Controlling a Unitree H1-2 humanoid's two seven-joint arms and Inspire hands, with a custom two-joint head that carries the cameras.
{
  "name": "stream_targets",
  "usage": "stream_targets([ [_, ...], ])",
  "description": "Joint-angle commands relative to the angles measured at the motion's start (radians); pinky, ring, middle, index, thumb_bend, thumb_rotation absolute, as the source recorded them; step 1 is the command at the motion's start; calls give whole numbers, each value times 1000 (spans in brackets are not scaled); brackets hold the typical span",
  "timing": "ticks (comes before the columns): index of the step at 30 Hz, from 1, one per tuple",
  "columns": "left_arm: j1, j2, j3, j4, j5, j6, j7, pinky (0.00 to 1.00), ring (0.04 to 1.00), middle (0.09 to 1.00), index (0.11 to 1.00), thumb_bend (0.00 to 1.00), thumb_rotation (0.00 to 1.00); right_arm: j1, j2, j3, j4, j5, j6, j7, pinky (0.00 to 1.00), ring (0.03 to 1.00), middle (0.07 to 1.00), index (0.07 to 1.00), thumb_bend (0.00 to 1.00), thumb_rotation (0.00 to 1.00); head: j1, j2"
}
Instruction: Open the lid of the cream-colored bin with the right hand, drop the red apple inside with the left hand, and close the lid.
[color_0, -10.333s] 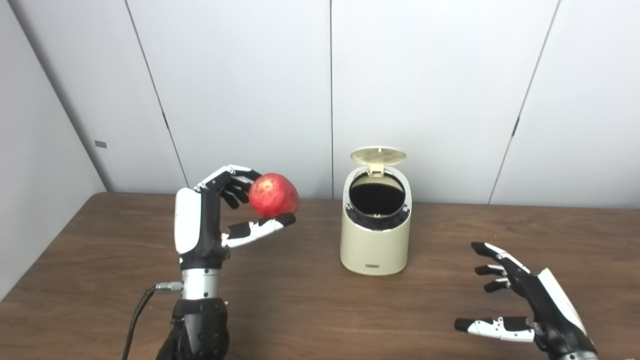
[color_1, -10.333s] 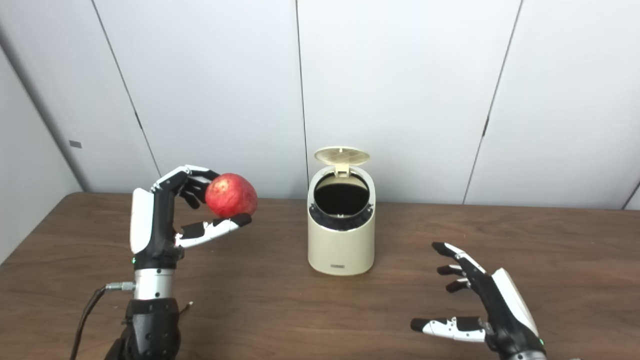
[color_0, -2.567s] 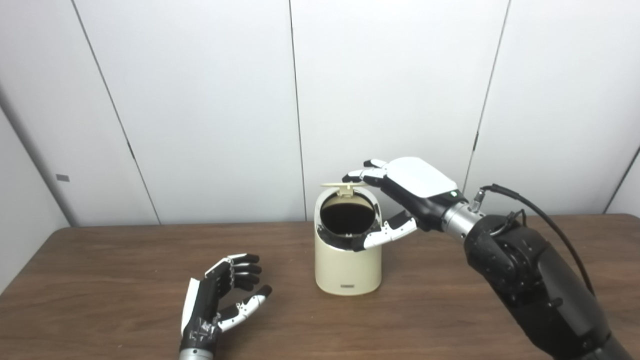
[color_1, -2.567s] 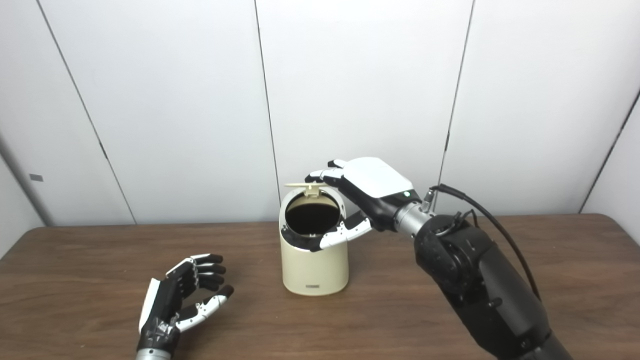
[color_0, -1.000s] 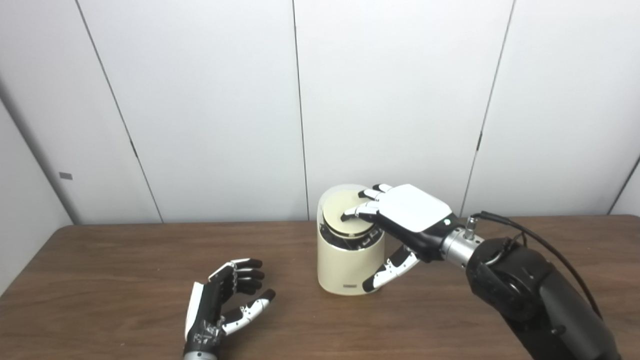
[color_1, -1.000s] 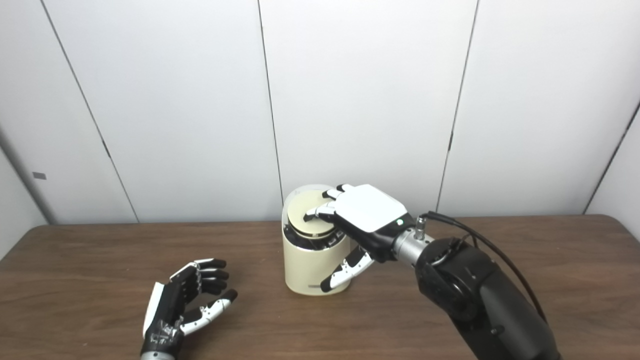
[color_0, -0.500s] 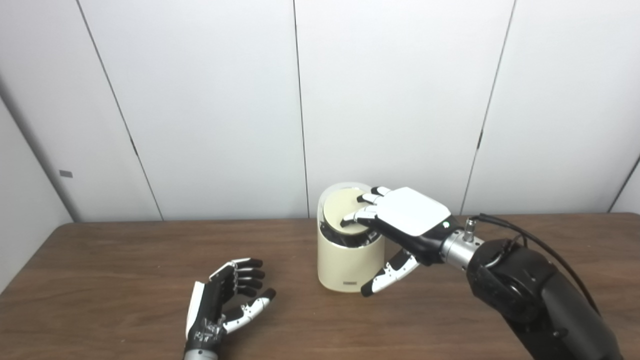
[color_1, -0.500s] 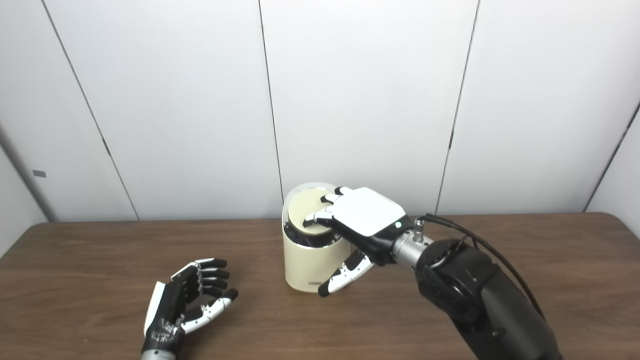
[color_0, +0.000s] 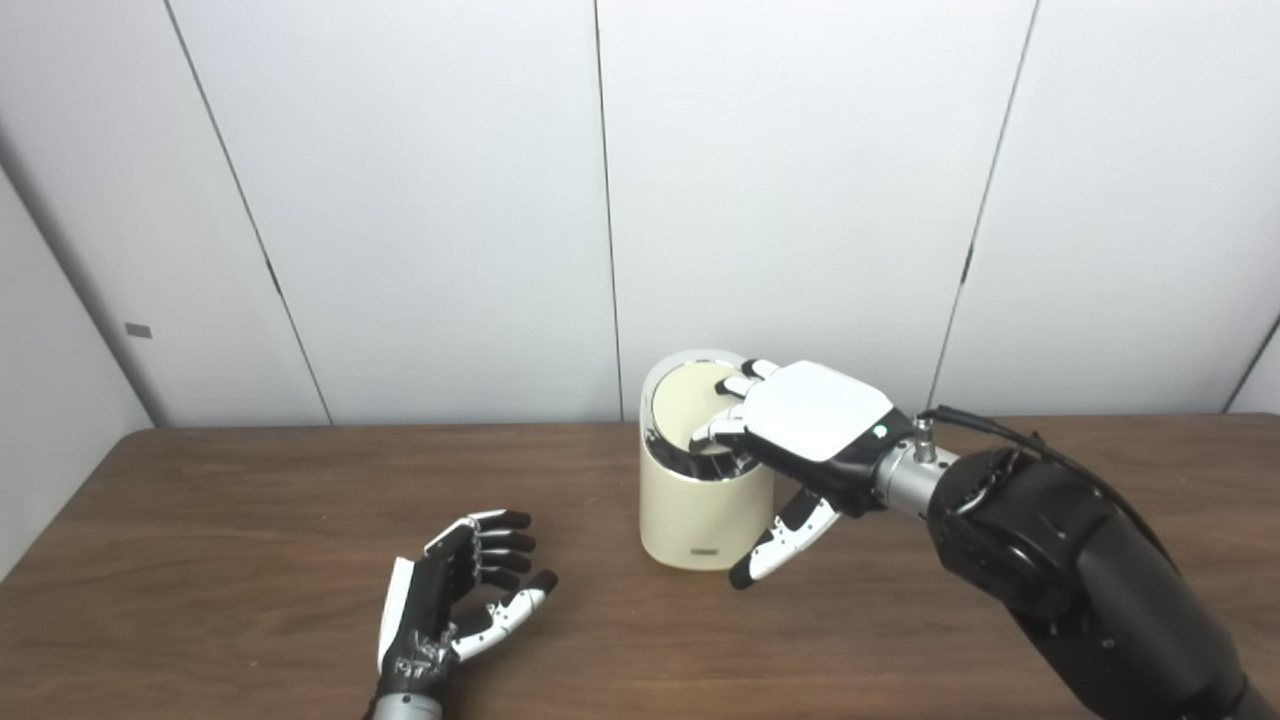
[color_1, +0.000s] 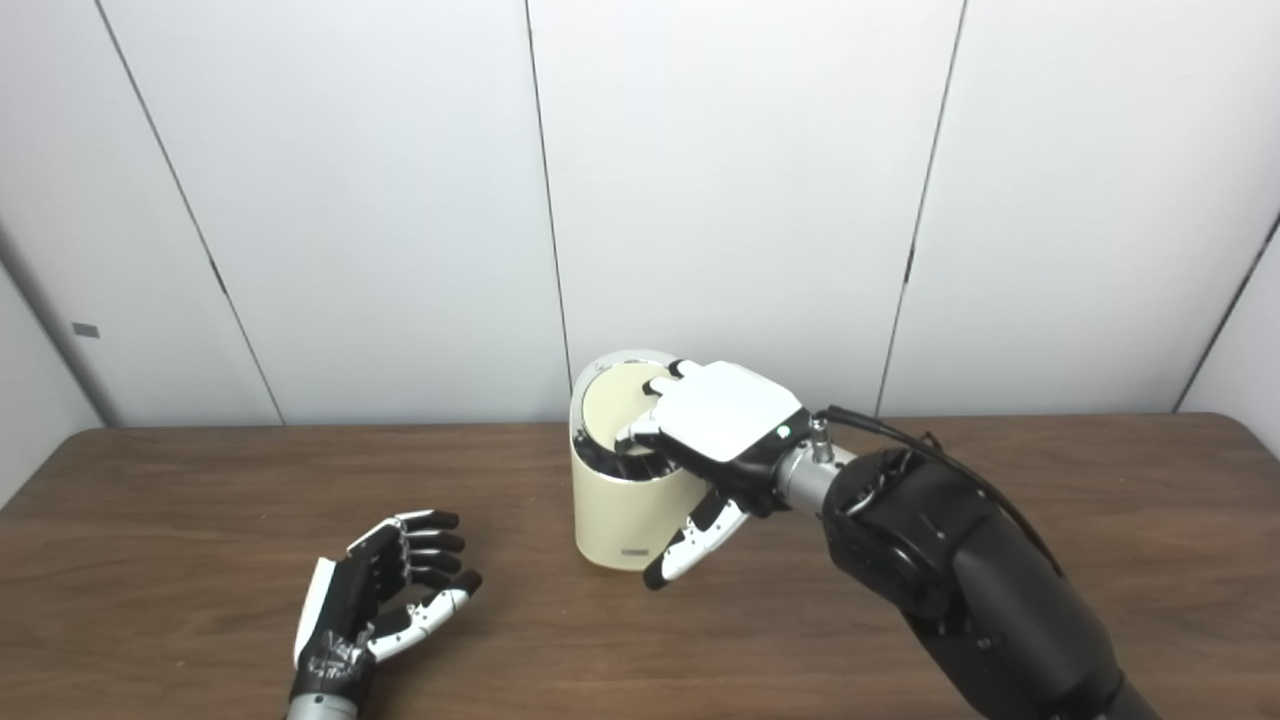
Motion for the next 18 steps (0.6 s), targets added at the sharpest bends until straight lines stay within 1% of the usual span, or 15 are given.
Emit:
stream_targets([
  [1,17,0,-5,0,-4,-5,0,523,571,611,665,581,0,-4,-17,13,6,-6,-1,66,1000,957,812,808,770,669,1,4],
  [4,16,0,-4,0,-7,-4,-2,522,576,615,665,584,0,-1,-18,3,3,10,-7,49,988,953,811,813,761,679,1,3],
  [6,16,0,-5,1,-5,-4,-1,526,576,614,665,588,0,3,-18,-8,1,24,-13,28,964,940,799,806,758,659,1,2],
  [10,18,1,-7,0,-7,-4,-1,529,578,617,665,588,0,16,-7,-55,-13,82,-8,-22,935,921,790,788,744,613,2,2],
  [12,17,2,-8,1,-5,-6,0,536,577,615,664,591,0,19,-4,-77,-23,97,-2,-39,940,923,792,796,729,614,1,1],
  [15,17,2,-8,2,-9,-9,-2,531,572,611,664,592,0,27,4,-119,-33,131,-1,-89,941,914,785,794,712,575,-1,2],
  [17,18,2,-8,-1,-12,-7,-3,529,568,608,664,591,0,37,8,-149,-38,149,-6,-129,943,909,780,793,710,564,-1,2],
  [18,19,2,-8,-2,-13,-6,-3,529,566,607,663,592,0,41,8,-161,-38,155,-11,-147,936,905,781,796,702,577,-1,2],
])
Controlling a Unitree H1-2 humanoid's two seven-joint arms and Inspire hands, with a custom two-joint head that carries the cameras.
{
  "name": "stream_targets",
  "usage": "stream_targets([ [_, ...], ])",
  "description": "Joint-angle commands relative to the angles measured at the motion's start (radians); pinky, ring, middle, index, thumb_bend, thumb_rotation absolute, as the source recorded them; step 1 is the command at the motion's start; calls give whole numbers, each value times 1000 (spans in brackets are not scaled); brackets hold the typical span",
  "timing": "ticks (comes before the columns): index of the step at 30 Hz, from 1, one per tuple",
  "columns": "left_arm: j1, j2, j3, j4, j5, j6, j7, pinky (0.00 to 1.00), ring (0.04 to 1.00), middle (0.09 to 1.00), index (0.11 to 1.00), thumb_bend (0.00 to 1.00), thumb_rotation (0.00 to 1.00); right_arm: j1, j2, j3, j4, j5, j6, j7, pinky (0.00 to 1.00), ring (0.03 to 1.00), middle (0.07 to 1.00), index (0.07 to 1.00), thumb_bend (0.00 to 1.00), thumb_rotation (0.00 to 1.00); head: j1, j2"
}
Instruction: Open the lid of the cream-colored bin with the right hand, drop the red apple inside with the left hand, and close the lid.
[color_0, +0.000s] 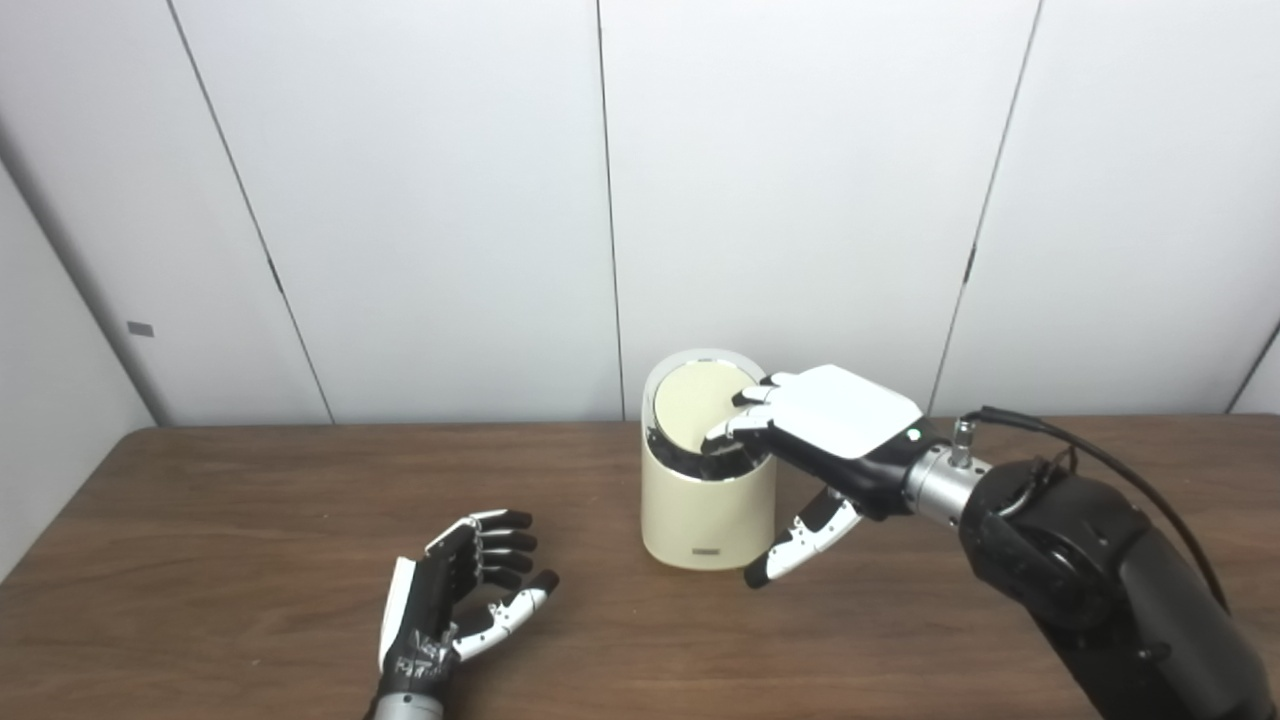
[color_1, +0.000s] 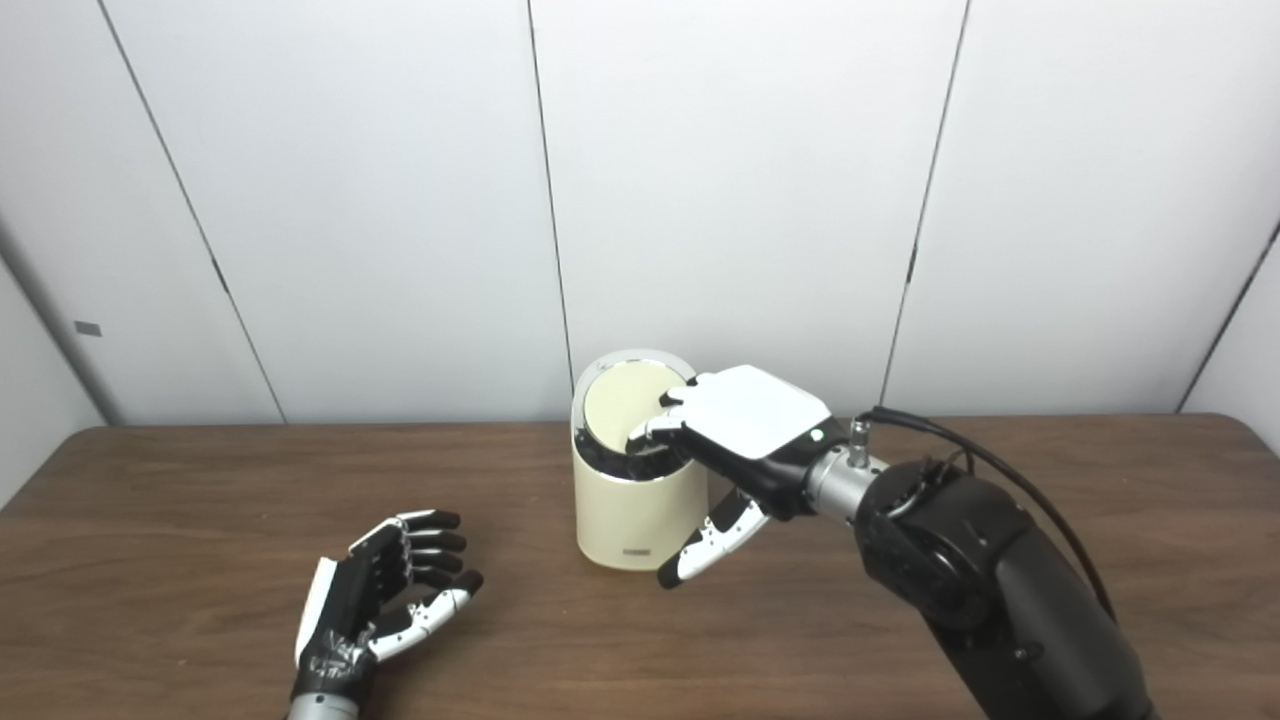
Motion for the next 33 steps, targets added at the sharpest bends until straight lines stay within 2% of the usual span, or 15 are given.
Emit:
stream_targets([
  [1,18,1,-4,1,-5,-10,-3,528,565,606,664,592,0,-24,0,-46,-36,29,-10,-72,928,905,784,800,693,589,2,-2],
  [3,16,1,-4,5,-5,-14,-2,529,567,607,664,592,0,-5,13,-81,-42,73,6,-90,926,921,801,817,673,583,2,-2],
  [6,16,3,-5,8,0,-18,0,535,573,610,665,588,0,29,28,-125,-46,130,29,-114,837,956,859,868,665,553,2,-2],
  [13,18,3,-5,1,-4,-15,-2,532,577,612,666,588,0,134,38,-196,-11,207,-36,-270,752,953,910,926,609,445,4,0],
  [17,18,5,-5,1,-2,-18,-1,525,566,607,662,591,0,201,55,-235,-7,241,-15,-329,709,877,904,925,630,410,-1,2],
  [20,17,7,-4,2,-6,-21,-3,518,565,608,662,593,0,241,63,-254,-3,292,22,-328,702,871,908,928,660,417,0,0],
  [25,14,9,-2,5,-13,-26,-4,513,566,607,659,588,0,302,93,-285,5,386,78,-334,709,851,898,918,751,288,-3,-1],
  [27,13,11,-2,8,-12,-29,-4,507,566,609,657,588,0,317,108,-294,22,426,71,-348,702,850,896,915,766,242,-3,-1],
  [30,13,13,-2,8,-13,-34,-4,497,563,610,656,587,0,351,133,-304,52,460,64,-382,682,833,888,910,779,225,-6,-3],
  [33,14,16,-2,1,-7,-32,-2,494,564,613,656,587,0,382,147,-306,109,493,17,-416,686,832,890,908,778,204,-11,-2],
])
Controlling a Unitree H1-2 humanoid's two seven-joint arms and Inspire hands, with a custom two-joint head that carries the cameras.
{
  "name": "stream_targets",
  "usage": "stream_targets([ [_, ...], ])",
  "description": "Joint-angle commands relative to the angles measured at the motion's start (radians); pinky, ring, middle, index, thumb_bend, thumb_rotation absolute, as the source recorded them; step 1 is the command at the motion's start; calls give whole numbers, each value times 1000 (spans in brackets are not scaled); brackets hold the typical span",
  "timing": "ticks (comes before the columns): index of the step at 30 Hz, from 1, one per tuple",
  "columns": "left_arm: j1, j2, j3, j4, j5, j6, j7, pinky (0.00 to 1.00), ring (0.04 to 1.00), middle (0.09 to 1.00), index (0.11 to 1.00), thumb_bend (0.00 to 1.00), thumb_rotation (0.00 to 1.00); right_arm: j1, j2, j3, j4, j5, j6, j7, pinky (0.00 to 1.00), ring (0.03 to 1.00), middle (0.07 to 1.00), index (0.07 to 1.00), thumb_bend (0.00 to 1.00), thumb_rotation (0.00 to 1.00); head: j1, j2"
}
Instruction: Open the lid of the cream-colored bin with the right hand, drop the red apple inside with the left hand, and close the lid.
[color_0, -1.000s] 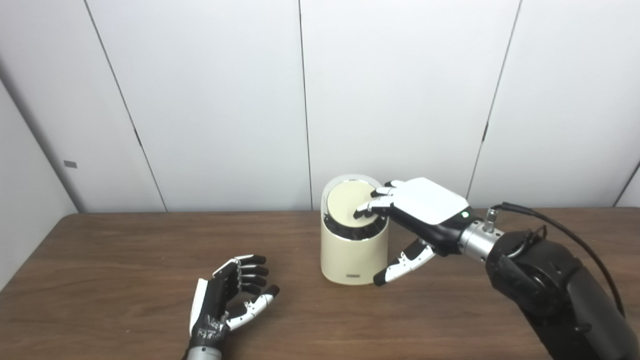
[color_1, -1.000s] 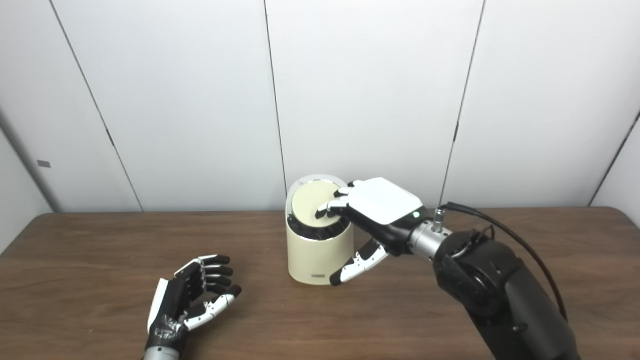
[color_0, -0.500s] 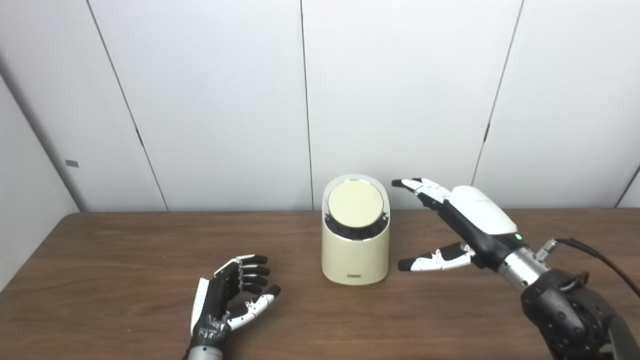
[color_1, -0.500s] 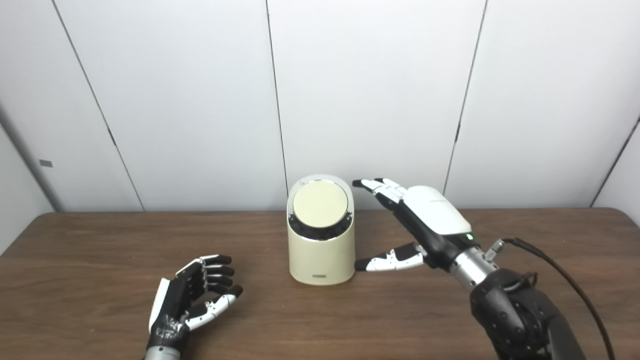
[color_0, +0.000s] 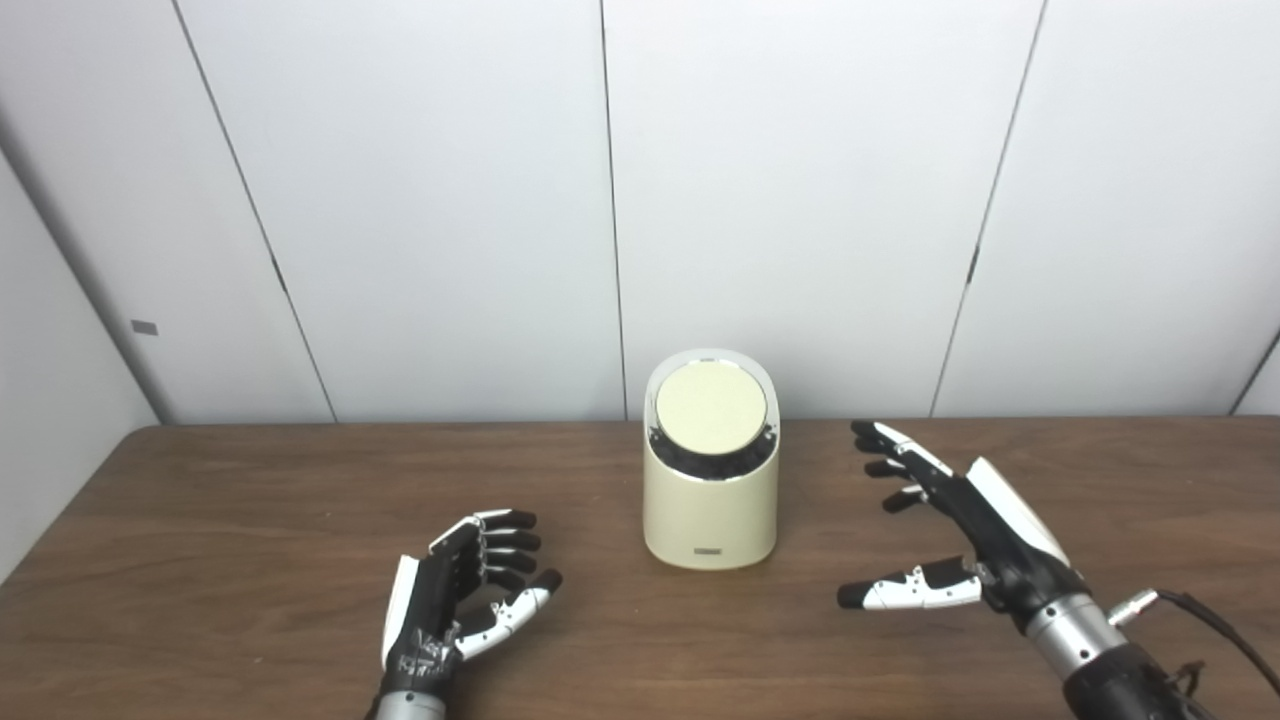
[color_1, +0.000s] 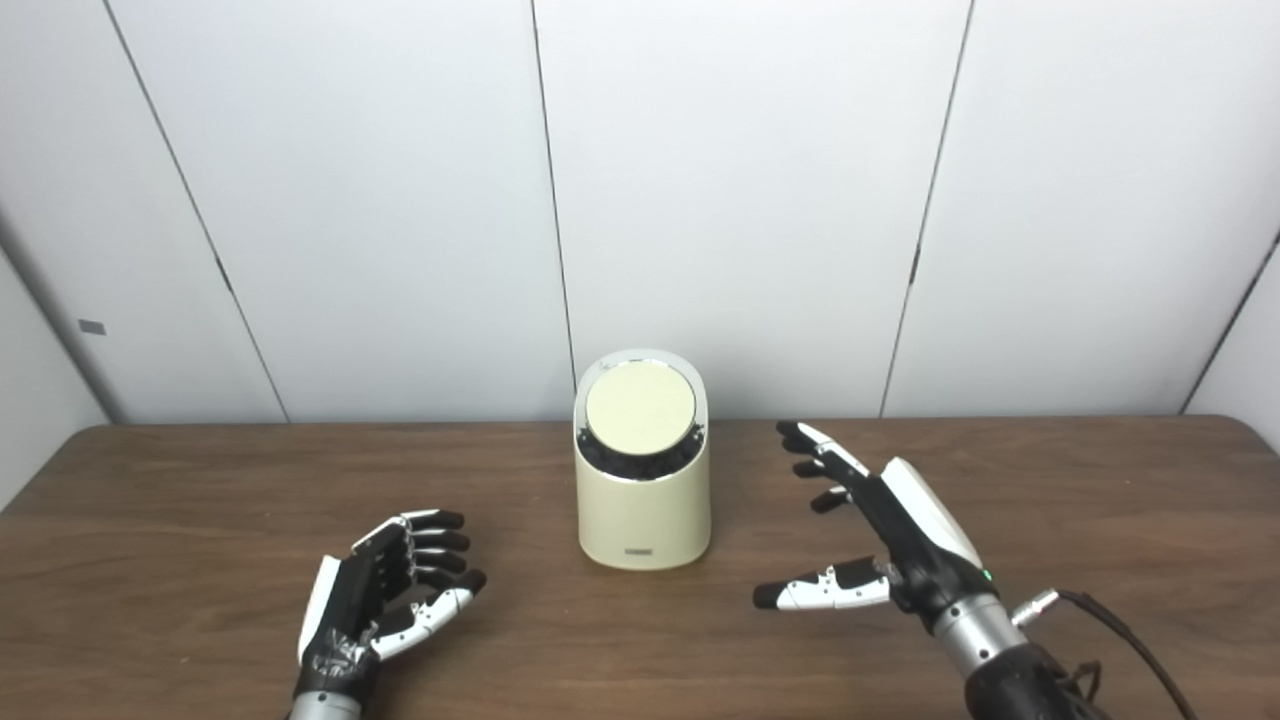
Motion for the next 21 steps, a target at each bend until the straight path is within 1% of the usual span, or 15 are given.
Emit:
stream_targets([
  [1,13,11,0,2,1,-26,-1,493,563,614,656,586,0,-4,0,-12,11,31,-67,-49,686,832,889,908,777,198,-1,3],
  [6,8,17,3,13,-13,-44,-7,482,559,614,655,591,0,19,26,-16,65,71,-116,-107,682,816,880,899,774,197,-5,-3],
  [8,8,20,4,15,-21,-53,-13,479,559,616,657,593,0,29,40,-19,84,92,-141,-129,683,809,878,895,772,182,-5,-7],
  [10,9,23,7,14,-29,-60,-20,476,560,616,659,594,0,38,49,-18,102,100,-169,-150,683,808,878,895,764,188,-7,-8],
  [14,9,35,9,23,-46,-88,-38,464,550,615,661,599,0,47,65,-17,123,116,-209,-171,701,820,877,890,762,192,-7,-11],
  [18,9,54,5,35,-59,-120,-62,464,555,624,669,620,0,59,83,-15,125,130,-223,-187,719,830,873,884,766,190,-9,-21],
  [21,11,64,7,34,-69,-132,-76,463,555,628,677,632,0,69,90,-14,131,142,-250,-199,733,833,868,880,770,177,-10,-27],
])
